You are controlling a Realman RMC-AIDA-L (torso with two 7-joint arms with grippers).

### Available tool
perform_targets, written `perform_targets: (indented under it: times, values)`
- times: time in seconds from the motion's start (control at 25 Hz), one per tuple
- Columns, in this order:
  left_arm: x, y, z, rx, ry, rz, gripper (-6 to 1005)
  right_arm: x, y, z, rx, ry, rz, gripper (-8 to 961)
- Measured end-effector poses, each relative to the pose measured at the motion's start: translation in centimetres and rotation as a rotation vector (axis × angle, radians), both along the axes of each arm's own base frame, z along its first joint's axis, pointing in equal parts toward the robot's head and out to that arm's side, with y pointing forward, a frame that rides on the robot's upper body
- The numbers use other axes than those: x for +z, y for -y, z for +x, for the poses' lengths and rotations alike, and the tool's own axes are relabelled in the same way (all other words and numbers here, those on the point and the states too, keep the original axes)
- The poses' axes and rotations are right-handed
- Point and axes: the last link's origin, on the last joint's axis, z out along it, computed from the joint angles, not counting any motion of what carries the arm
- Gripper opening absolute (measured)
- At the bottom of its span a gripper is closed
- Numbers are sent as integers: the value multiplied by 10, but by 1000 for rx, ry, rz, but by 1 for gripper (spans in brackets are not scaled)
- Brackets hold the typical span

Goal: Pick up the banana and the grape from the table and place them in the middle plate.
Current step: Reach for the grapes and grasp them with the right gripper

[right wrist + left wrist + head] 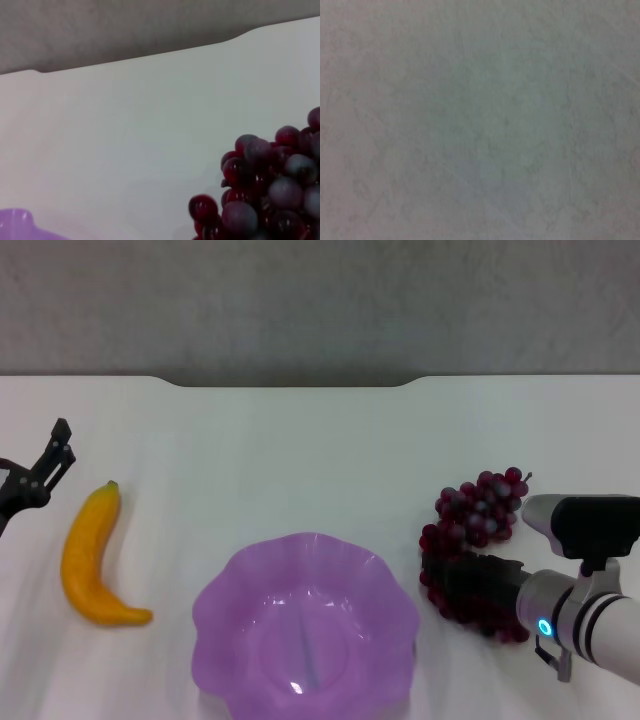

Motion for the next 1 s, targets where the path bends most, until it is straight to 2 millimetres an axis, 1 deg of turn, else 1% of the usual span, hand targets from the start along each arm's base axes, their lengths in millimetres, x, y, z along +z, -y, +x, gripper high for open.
perform_targets:
  times: [0.16,0.48,0.88,1.0]
  values:
    - [0,0,0,0,0,0,882,-3,3,-4,19,-3,-15,627]
    - [0,0,0,2,0,1,882,-4,5,-4,16,-10,-15,585]
    - [1,1,-1,3,-1,1,882,-3,6,-3,12,-16,-12,488]
    - [1,1,-1,4,-1,1,881,-2,6,-3,10,-19,-8,439]
